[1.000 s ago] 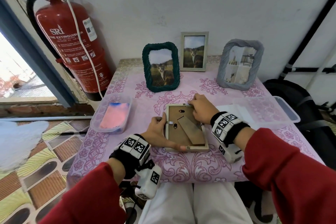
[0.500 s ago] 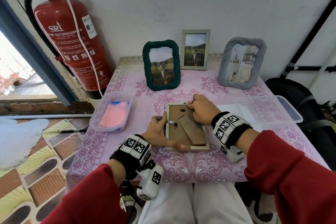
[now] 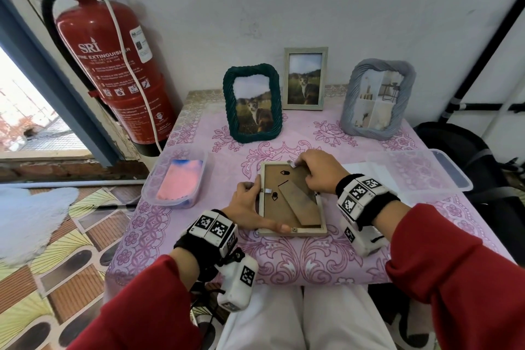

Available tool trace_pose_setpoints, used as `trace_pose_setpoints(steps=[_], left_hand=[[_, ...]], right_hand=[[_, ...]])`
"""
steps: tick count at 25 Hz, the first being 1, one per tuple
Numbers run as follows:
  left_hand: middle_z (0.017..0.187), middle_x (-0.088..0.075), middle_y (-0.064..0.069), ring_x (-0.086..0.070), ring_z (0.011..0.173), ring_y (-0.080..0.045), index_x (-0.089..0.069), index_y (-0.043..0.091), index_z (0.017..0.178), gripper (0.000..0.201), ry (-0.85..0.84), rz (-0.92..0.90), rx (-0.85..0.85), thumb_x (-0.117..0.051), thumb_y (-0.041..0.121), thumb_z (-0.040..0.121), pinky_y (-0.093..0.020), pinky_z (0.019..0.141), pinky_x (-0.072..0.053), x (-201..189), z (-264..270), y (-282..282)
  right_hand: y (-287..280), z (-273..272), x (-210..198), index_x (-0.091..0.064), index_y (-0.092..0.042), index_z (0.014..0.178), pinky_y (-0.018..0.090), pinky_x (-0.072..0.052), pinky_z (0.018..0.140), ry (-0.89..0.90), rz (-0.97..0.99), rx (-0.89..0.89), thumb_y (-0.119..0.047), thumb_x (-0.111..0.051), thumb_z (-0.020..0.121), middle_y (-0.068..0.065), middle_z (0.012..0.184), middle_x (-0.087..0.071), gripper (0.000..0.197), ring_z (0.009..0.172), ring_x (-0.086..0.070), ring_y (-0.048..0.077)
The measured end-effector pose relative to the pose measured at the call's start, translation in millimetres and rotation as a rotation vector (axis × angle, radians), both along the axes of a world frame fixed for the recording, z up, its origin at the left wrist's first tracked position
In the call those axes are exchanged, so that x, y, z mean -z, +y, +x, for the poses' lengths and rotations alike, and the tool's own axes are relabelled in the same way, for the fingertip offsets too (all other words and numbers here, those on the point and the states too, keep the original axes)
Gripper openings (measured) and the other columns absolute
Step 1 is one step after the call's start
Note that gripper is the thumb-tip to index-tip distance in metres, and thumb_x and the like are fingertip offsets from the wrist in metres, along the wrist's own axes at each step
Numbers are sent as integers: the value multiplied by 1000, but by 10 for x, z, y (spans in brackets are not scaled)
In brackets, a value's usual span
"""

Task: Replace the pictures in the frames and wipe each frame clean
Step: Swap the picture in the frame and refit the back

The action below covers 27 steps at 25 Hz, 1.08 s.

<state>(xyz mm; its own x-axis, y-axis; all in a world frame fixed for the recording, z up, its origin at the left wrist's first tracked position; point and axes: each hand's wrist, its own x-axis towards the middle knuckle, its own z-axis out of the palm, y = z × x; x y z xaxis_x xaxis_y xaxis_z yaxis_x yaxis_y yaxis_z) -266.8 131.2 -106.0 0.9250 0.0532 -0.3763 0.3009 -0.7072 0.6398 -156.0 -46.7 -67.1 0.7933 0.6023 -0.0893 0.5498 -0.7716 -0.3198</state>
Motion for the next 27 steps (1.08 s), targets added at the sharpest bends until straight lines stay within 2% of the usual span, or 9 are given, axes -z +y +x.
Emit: trace_pose_setpoints(steps=[2,6,13,18,21,24,27], left_hand=[[136,-18,0,-22,137,-19,1,30,149,142,-8,-1,-1,-81,61,38,-34,117,-24,-1,0,2],[135,-19,-1,-23,137,-18,1,25,150,144,-13,-13,-14,-79,61,37,-32,117,-24,2,1,-7],[133,-22,0,-26,134,-19,-1,29,150,147,-18,-5,-24,-77,67,30,-32,116,-26,15,5,-7],[132,-22,1,-28,133,-19,-4,34,148,148,-19,-26,-57,-74,71,23,-33,115,-29,-12,-15,-25],[132,-23,0,-28,133,-19,-3,32,149,145,-18,-24,-59,-79,66,30,-34,115,-28,-32,-35,-40],[139,-18,-1,-22,138,-20,6,24,149,144,57,-20,-49,-82,59,42,-34,117,-25,-116,-19,-51],[142,-15,-4,-17,139,-20,11,15,149,143,108,109,-17,-84,57,50,-35,117,-22,-257,-3,-143]], right_hand=[[17,-3,-10,-59,-10,118,30,-40,95,-5,-20,-1,0,-57,77,11,123,-54,43,116,-49,25],[13,5,-12,-62,-7,116,30,-42,93,-19,-36,7,1,-55,77,12,121,-55,40,114,-50,26],[-12,54,20,-63,-10,113,27,-39,85,-12,-21,-1,-1,-57,76,11,116,-56,38,109,-51,25],[-33,76,36,-64,-11,111,28,-41,87,-1,16,-14,-2,-56,77,11,114,-57,37,109,-51,25],[-41,78,28,-65,-11,111,30,-42,88,2,20,-23,-1,-56,77,11,113,-57,37,108,-52,25],[-37,70,28,-65,-12,111,26,-40,85,3,16,-26,-2,-55,77,11,113,-56,37,108,-51,25],[-36,67,29,-64,-11,111,26,-39,83,4,10,-21,-1,-54,77,11,113,-56,37,108,-51,25]])
